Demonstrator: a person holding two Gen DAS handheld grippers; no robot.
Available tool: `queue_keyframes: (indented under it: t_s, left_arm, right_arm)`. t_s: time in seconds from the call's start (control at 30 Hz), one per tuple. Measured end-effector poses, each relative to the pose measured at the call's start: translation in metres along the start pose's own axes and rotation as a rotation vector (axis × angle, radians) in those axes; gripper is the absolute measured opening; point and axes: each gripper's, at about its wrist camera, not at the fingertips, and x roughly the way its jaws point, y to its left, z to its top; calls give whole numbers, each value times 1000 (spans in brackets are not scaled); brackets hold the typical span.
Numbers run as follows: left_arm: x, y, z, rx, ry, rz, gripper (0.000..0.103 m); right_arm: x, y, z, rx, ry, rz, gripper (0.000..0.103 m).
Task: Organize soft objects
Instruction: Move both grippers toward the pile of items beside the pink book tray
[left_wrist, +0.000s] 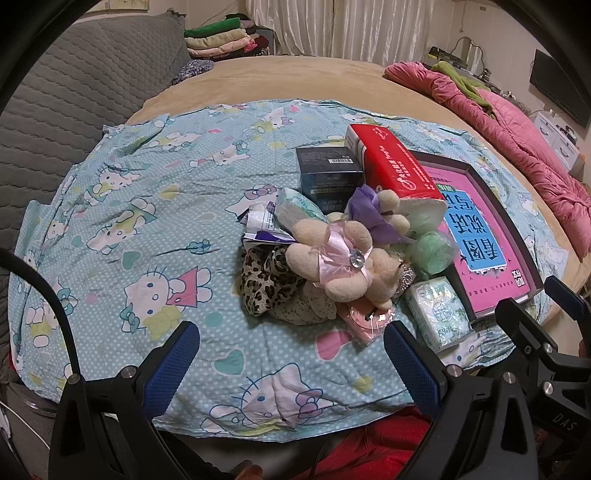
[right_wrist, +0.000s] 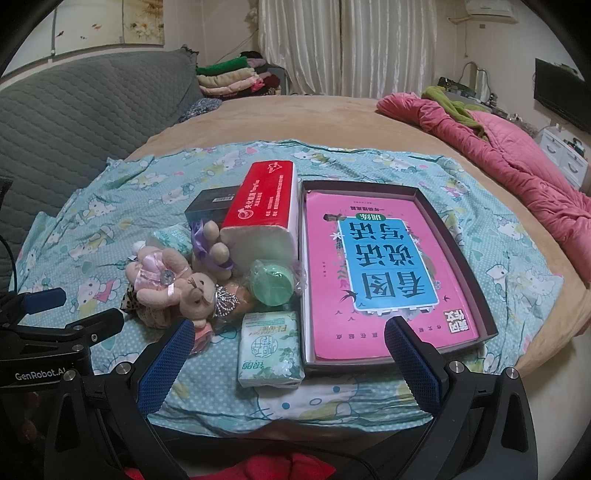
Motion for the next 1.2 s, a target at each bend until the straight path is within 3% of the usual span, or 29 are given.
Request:
queue_keyframes:
  t_s: [0.5,0.8,0.83,1.0,1.13,1.2]
  left_arm:
    - [9,7,0,-23,6,-25,101]
    - [29,38,-1,-102,62,-65,101]
    - [31,41,-1,-93,47,-40,101]
    - [43,52,-3,-119,129,-54,101]
    - [53,61,-2,-149,88,-122,100]
    - [58,64,1,-139,61,-109,100]
  right_arm:
    - [1,0,-1,-1,3,4,103]
    - [11,1,-3,-23,1,3,103]
    - [13,1,-2,-26,1,1,103]
    - [19,0,-2,-28,1,6,103]
    - [23,0,-2,-31,2,8,103]
    - [26,0,-2,-31,3,7,103]
